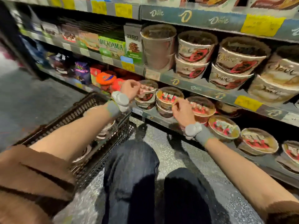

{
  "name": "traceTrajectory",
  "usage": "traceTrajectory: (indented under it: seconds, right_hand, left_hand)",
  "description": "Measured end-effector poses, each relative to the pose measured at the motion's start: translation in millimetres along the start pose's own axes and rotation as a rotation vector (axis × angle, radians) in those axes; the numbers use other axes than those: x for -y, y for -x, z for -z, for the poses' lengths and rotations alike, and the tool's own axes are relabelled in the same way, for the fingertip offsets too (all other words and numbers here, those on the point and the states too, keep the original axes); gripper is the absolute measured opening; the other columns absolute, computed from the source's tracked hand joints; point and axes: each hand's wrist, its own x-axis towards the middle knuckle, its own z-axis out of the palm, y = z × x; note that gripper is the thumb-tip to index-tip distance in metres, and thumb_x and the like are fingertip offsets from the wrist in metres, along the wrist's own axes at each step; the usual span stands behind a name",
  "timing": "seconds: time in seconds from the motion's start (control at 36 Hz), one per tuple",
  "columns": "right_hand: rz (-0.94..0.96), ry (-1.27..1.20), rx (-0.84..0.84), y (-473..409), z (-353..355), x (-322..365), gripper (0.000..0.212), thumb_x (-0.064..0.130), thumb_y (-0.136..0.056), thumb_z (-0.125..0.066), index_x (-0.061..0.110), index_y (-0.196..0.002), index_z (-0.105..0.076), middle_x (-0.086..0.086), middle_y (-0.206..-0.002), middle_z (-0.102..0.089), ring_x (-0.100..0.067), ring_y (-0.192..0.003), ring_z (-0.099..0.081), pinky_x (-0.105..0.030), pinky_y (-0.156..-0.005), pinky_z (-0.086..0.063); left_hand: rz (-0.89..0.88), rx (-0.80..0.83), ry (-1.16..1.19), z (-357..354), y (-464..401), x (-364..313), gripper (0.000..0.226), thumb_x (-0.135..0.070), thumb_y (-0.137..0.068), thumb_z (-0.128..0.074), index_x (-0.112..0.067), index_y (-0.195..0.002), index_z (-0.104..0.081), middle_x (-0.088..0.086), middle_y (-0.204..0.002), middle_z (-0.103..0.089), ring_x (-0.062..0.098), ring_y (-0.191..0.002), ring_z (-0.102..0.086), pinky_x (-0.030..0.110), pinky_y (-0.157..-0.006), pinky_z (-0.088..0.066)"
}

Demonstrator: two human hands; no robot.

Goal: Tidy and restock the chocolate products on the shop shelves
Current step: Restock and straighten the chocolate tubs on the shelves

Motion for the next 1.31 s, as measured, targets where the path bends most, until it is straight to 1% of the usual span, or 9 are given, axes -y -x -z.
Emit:
traceTrajectory:
  seconds: [0.08,0.17,0.28,0.47,0.78,0.97,1.11,1.22,1.31]
  right_hand:
    - [0.063,-0.059,0.15,-0.1,-34.0,27.9,0.009,0.008,-0.089,-0.051,0.001,-0.088,-0.057,-0.016,-0.085,-0.059,-0.029,-0.076,-0.054,-0.039,-0.071,-0.043]
    - [0.126,-0.083,0.261,-0.1,-63.0,51.2,0.011,0.008,-0.089,-0.051,-0.002,-0.087,-0.056,-0.018,-0.08,-0.058,-0.029,-0.071,-0.052,-0.041,-0.067,-0.042]
    - [0.195,-0.113,0.315,-4.1,-93.3,76.6,0.017,0.011,-0.093,-0.049,0.003,-0.079,-0.052,-0.015,-0.072,-0.053,-0.03,-0.069,-0.05,-0.04,-0.065,-0.039]
    - [0.233,-0.148,0.492,-5.3,-161.8,121.2,0.016,0.006,-0.092,-0.045,0.004,-0.077,-0.05,-0.006,-0.058,-0.043,-0.019,-0.057,-0.042,-0.028,-0.06,-0.032]
    - [0.061,-0.093,0.553,-64.5,-223.2,127.6,0.024,0.017,-0.097,-0.046,0.001,-0.111,-0.057,-0.016,-0.102,-0.064,-0.03,-0.094,-0.06,-0.028,-0.069,-0.039]
    - [-0.061,-0.037,0.609,-98.0,-279.2,128.8,0.049,0.032,-0.099,-0.044,0.006,-0.058,-0.037,-0.01,-0.058,-0.039,-0.025,-0.061,-0.042,-0.034,-0.064,-0.035]
    - [-0.131,0.029,0.674,-101.5,-296.7,132.8,0.049,0.031,-0.101,-0.036,-0.011,-0.108,-0.059,-0.025,-0.112,-0.063,-0.038,-0.102,-0.06,-0.038,-0.077,-0.044]
    - [-0.148,0.048,0.708,-105.3,-307.1,126.9,0.041,0.029,-0.102,-0.036,-0.004,-0.092,-0.056,-0.022,-0.09,-0.059,-0.033,-0.089,-0.057,-0.034,-0.063,-0.036]
    - [-0.136,-0.001,0.678,-107.7,-308.1,125.1,0.05,0.034,-0.101,-0.038,-0.007,-0.129,-0.038,-0.025,-0.108,-0.061,-0.038,-0.102,-0.058,-0.039,-0.074,-0.043]
  left_hand:
    - [0.126,-0.109,0.015,36.8,9.5,45.1,0.011,-0.017,-0.083,-0.059,-0.013,-0.08,-0.069,0.018,-0.088,-0.071,0.029,-0.078,-0.067,0.046,-0.08,-0.056]
    - [0.196,-0.218,-0.012,67.4,30.5,64.9,0.015,-0.008,-0.089,-0.053,-0.008,-0.09,-0.068,0.012,-0.084,-0.07,0.013,-0.06,-0.061,0.027,-0.064,-0.054]
    - [0.25,-0.355,-0.109,105.8,43.2,93.6,0.022,-0.007,-0.087,-0.054,-0.009,-0.1,-0.072,0.012,-0.099,-0.072,0.023,-0.099,-0.065,0.03,-0.088,-0.05]
    - [0.439,-0.48,-0.133,152.0,64.7,162.8,0.019,-0.007,-0.085,-0.054,-0.017,-0.089,-0.07,0.01,-0.094,-0.073,0.026,-0.095,-0.068,0.035,-0.086,-0.054]
    - [0.552,-0.537,-0.285,181.9,50.1,212.6,0.023,-0.014,-0.088,-0.056,-0.013,-0.106,-0.07,0.01,-0.114,-0.068,0.027,-0.112,-0.059,0.029,-0.093,-0.043]
    - [0.582,-0.519,-0.299,185.8,37.1,243.5,0.024,-0.009,-0.09,-0.052,-0.013,-0.106,-0.069,0.007,-0.109,-0.069,0.025,-0.104,-0.062,0.027,-0.085,-0.044]
    - [0.546,-0.473,-0.317,179.8,25.4,253.0,0.02,-0.014,-0.091,-0.052,-0.015,-0.105,-0.067,0.007,-0.103,-0.069,0.021,-0.089,-0.061,0.027,-0.076,-0.044]
    - [0.53,-0.469,-0.301,174.0,14.2,255.1,0.022,-0.012,-0.092,-0.052,-0.012,-0.108,-0.067,0.009,-0.108,-0.068,0.026,-0.103,-0.062,0.023,-0.079,-0.04]
    - [0.52,-0.479,-0.289,173.0,8.1,257.5,0.023,-0.009,-0.091,-0.051,-0.009,-0.107,-0.068,0.008,-0.106,-0.068,0.025,-0.104,-0.061,0.02,-0.079,-0.038]
